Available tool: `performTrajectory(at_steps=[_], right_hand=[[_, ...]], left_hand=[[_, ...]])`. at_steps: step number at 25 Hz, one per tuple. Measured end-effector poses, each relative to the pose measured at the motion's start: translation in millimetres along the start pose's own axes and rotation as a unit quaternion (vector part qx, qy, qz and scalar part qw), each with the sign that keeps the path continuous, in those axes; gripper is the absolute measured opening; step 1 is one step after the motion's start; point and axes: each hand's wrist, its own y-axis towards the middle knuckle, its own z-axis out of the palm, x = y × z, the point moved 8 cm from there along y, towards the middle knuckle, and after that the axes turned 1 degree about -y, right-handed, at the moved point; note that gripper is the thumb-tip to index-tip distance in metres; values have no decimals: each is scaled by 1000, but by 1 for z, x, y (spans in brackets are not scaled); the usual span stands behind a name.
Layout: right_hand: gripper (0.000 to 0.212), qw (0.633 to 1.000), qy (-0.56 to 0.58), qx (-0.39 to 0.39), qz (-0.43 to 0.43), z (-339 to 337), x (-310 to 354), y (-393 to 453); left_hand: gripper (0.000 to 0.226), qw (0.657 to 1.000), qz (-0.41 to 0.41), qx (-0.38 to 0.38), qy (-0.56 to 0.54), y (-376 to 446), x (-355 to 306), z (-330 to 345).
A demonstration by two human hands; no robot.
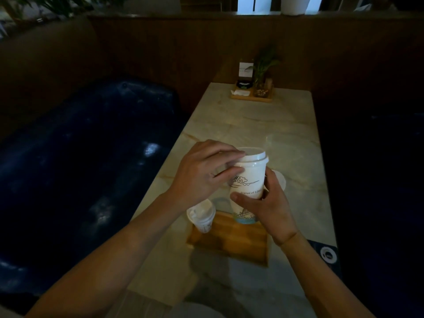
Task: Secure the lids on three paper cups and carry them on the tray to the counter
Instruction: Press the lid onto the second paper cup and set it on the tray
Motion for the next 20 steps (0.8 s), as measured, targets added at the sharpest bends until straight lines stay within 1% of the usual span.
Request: performTrajectory(at_steps=[4, 6, 10, 12, 16, 18, 20], right_hand=[[72, 994, 90, 44, 32, -2, -3, -1], [65, 990, 110, 77, 51, -3, -2, -4], [70, 979, 129, 137, 78, -2, 0, -6], [65, 973, 147, 158, 83, 0, 1, -7], [61, 961, 170, 193, 101, 2, 1, -9], [62, 966, 148, 191, 89, 3, 3, -7], [66, 982, 96, 149, 70, 0, 4, -1]], left_hand=[[29, 1000, 8, -14, -11, 1, 6, -4], [29, 1000, 2, -15, -28, 1, 7, -7], [31, 997, -1, 3, -82, 2, 4, -11], [30, 994, -9, 18, -111, 3, 2, -12], [30, 994, -2, 29, -107, 4, -5, -13], [28, 996, 15, 22, -86, 5, -9, -14], [27, 998, 20, 17, -65, 7, -6, -13]])
